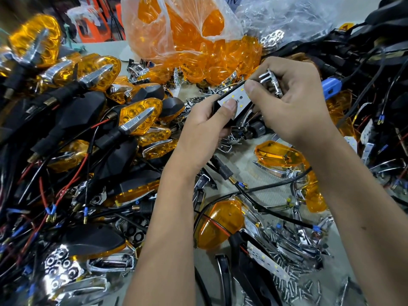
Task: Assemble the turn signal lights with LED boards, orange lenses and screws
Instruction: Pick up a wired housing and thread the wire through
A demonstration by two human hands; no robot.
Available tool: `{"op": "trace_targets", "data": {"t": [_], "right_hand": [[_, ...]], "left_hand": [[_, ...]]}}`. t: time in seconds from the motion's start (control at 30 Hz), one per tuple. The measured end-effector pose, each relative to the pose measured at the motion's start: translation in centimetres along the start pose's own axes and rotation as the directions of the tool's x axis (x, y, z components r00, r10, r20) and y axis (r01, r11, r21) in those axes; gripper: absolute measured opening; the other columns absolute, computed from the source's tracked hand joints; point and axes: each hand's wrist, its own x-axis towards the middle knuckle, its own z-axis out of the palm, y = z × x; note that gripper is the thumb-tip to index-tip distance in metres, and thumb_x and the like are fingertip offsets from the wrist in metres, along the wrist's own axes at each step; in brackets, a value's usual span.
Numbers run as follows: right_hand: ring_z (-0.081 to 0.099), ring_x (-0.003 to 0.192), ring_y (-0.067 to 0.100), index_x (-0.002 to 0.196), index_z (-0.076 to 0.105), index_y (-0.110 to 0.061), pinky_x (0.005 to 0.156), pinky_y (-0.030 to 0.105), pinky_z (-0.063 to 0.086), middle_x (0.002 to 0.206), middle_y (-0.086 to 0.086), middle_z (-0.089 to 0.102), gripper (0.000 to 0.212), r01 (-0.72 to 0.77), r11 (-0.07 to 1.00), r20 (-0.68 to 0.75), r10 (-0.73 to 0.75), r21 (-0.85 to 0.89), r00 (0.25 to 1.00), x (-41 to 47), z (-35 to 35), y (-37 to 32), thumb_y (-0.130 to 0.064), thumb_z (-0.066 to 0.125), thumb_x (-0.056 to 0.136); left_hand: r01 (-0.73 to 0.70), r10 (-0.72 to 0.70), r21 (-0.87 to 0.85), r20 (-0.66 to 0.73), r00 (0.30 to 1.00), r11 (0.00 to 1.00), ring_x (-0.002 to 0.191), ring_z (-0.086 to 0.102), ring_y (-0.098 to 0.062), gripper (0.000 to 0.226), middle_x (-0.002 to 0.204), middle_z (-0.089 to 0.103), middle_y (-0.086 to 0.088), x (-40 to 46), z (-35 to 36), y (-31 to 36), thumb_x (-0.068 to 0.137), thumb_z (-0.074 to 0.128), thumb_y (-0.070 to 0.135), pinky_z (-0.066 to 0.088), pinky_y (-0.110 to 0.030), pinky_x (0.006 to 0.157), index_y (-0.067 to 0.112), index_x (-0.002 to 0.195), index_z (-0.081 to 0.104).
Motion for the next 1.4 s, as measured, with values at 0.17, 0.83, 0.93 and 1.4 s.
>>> {"op": "trace_targets", "data": {"t": [0.17,0.83,0.93,1.4], "right_hand": [[0.049,0.057,0.017,0.085,0.067,-0.006,0.057,0.030,0.041,0.066,0.005,0.058,0.016,-0.036,0.999,0.081,0.036,0.003,0.996,0.1,-0.5,-0.1,-0.016,0.064,0.098],[0.070,0.054,0.016,0.079,0.070,-0.019,0.056,0.029,0.060,0.071,0.005,0.071,0.022,-0.179,0.981,0.447,0.193,-0.075,0.873,0.2,-0.8,0.7,-0.010,0.067,0.099],[0.071,0.057,0.015,0.079,0.069,-0.022,0.056,0.028,0.059,0.071,-0.004,0.072,0.024,-0.200,0.975,0.452,0.221,-0.094,0.864,0.3,-0.7,1.0,-0.011,0.066,0.100],[0.044,0.060,0.020,0.106,0.069,-0.021,0.057,0.037,0.041,0.078,0.008,0.051,0.022,-0.579,0.803,0.331,0.513,0.140,0.792,1.2,0.9,1.7,-0.023,0.047,0.103]], "left_hand": [[0.010,-0.015,0.098,0.052,0.999,0.995,0.059,0.052,-0.014,0.024,0.073,0.052,-0.002,0.1,-0.4,-0.2,0.099,0.056,0.034,0.037,-0.028,0.049,0.011,0.096,0.062],[0.274,-0.230,-0.129,0.280,0.932,0.953,0.072,0.066,-0.034,0.032,0.084,0.065,-0.015,-0.1,0.4,-0.6,0.101,0.036,-0.005,0.056,-0.037,0.062,-0.001,0.126,0.056],[0.268,-0.237,-0.108,0.236,0.942,0.957,0.066,0.061,-0.030,0.030,0.080,0.062,-0.012,0.0,0.9,-0.7,0.104,0.034,-0.003,0.052,-0.034,0.057,-0.007,0.129,0.051],[0.214,-0.233,-0.354,-0.011,0.973,0.910,0.068,0.060,-0.029,0.031,0.080,0.062,-0.012,1.3,-0.4,-1.8,0.100,0.032,-0.002,0.055,-0.038,0.062,0.006,0.095,0.062]]}}
